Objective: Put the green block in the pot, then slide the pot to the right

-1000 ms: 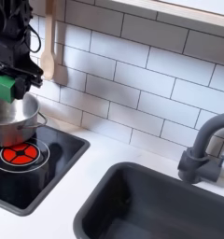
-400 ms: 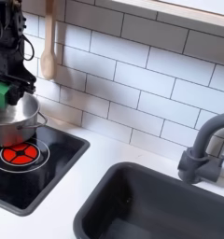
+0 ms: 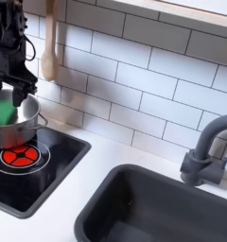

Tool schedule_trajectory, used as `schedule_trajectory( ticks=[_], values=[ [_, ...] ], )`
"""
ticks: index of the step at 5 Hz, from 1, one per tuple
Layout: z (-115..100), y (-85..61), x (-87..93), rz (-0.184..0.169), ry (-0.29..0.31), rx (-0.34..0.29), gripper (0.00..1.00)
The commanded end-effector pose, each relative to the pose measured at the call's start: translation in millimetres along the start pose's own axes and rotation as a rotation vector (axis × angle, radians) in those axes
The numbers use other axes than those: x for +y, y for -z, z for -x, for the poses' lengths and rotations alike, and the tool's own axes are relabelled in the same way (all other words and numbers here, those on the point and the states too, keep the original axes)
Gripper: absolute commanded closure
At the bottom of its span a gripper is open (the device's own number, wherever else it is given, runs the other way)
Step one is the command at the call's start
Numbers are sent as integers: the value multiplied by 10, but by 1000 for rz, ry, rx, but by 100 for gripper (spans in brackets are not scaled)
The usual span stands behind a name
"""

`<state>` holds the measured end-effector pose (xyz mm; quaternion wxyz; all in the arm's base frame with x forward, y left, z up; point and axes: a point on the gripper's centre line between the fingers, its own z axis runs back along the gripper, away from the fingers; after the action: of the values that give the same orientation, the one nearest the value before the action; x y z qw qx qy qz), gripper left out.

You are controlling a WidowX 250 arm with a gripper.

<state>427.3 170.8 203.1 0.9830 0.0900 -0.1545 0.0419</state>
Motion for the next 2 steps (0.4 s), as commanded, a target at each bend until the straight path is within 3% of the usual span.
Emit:
schedule_trajectory(
  ticks=[1, 2],
  values=[
    [10, 17, 29, 3, 4, 6, 0],
    [16, 26, 24, 8, 6, 11, 0]
  ],
)
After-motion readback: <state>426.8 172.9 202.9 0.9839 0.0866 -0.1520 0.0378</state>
